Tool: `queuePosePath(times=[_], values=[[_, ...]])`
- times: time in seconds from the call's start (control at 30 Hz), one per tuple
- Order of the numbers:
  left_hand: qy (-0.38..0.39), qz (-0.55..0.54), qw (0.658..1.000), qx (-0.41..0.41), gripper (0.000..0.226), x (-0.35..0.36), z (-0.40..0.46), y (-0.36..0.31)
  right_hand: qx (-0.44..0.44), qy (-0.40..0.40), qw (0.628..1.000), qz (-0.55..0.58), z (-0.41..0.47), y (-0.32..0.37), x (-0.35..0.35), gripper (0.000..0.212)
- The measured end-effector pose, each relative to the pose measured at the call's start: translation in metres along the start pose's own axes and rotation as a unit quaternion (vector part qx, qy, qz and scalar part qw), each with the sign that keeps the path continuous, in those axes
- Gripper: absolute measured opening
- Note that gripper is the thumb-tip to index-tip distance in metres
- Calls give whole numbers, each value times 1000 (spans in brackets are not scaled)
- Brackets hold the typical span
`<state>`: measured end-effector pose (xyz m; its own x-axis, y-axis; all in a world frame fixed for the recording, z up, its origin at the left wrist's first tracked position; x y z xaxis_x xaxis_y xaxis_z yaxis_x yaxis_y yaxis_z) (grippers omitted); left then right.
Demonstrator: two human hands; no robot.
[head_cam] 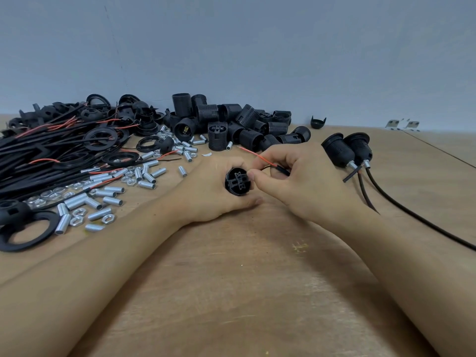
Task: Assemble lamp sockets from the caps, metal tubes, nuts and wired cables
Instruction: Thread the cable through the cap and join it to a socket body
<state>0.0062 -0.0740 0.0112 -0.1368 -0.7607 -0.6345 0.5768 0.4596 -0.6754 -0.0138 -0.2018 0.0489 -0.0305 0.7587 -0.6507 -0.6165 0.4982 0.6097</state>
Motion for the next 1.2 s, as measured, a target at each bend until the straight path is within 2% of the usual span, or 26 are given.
queuePosePath(times=[0.4, 0.73, 0.93, 1.2], values=[[-31, 89, 994, 50, 10, -1, -1, -19, -47, -2, 997, -65, -5, 4, 8, 8], [-14, 54, 997, 55, 11, -3, -5, -27, -65, 45, 996, 30, -7, 8, 12, 7], [5, 58, 996, 68, 19, -2, -7, -29, -77, 54, 995, 30, -8, 13, 13, 6], [10, 17, 996, 86, 9, 3, -10, -37, -99, 47, 994, 6, -12, 18, 10, 6]])
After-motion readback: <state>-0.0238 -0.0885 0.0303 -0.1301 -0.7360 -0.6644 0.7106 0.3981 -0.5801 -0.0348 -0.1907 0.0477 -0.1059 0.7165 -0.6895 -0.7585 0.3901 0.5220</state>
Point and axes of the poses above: each hand's wrist, its own z-axis towards the middle knuckle, its own x-axis out of the palm, y = z × x, the point moved 7 cm from there along z, towards the middle knuckle, and after that the axes turned 4 degrees about y, right-handed, at the moved point
